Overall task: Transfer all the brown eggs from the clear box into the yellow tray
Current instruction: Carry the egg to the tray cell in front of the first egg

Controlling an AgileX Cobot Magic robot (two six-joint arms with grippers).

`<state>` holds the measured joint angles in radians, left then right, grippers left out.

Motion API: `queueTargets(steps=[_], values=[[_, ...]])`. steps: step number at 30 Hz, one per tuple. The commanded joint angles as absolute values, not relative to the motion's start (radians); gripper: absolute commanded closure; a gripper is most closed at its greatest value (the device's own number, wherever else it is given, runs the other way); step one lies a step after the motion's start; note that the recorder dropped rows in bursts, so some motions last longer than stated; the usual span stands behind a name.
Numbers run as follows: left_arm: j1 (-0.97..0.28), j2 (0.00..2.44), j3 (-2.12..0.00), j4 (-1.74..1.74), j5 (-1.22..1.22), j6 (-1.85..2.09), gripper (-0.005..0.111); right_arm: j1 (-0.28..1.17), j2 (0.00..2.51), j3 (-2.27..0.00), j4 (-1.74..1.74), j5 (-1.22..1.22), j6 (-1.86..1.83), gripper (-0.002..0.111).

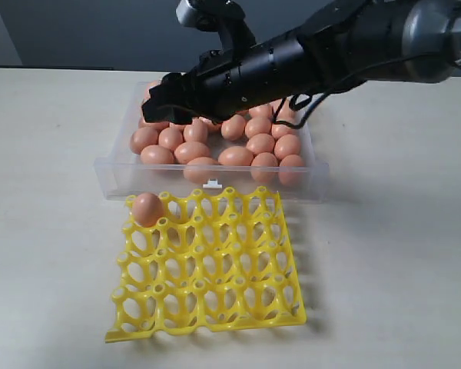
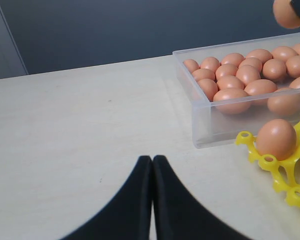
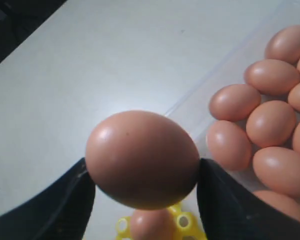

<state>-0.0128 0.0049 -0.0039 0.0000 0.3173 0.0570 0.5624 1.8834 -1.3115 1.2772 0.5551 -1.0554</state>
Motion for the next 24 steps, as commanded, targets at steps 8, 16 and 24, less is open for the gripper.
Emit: queueTargets(steps=[8, 16, 24], values=[[-0.009, 0.0, 0.0, 0.0, 0.307, 0.057, 0.106, 0.559, 1.851, -0.95, 1.744, 0.706, -1.457, 0.109], [-0.009, 0.0, 0.0, 0.0, 0.307, 0.057, 0.106, 0.559, 1.987, -0.953, 1.744, 0.767, -1.489, 0.109], [-0.009, 0.0, 0.0, 0.0, 0.307, 0.057, 0.106, 0.559, 1.959, -0.96, 1.744, 0.773, -1.489, 0.109]])
